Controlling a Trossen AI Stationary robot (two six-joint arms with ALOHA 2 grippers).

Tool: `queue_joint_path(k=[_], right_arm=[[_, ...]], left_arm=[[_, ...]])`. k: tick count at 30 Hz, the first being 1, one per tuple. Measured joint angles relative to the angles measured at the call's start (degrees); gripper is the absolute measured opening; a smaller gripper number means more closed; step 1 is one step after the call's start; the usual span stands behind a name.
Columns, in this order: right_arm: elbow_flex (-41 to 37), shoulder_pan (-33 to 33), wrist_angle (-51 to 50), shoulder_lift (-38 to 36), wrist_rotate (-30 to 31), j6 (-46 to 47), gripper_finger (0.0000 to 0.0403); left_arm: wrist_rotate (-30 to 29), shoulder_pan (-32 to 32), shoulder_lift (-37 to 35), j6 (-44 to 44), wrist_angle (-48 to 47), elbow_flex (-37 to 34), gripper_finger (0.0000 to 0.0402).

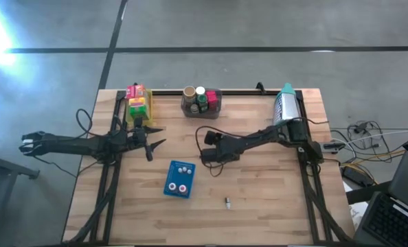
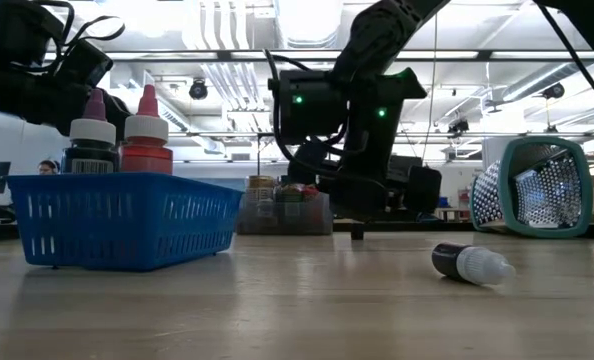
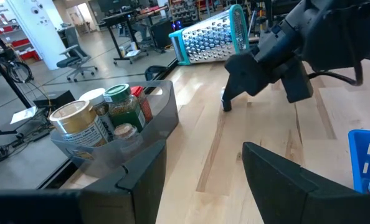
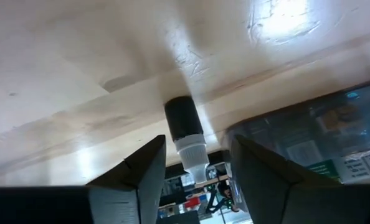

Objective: Pick & Place Kitchen Items
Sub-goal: Put the black food coloring bottle into the blue bin

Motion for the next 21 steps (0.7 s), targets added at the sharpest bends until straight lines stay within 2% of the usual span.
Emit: queue_joint_path(k=[7,13,21], right_arm=[[0.0,0.44,-0.74,0.0,4.24,-0.17,0.0202],[0.11,0.56,-5.39,-0.61,5.97,1.58,0.0212],[0.83,1.71,-13.92,-6.02,6.03,19.82,0.0197]], left_arm=[[0.01,-0.01,0.0,0.0,0.0,0.0,0.0216],[0.02,-0.01,-0.02,0.0,0.0,0.0,0.0216],[0.02,-0.01,0.0,0.0,0.0,-0.01,0.0216]])
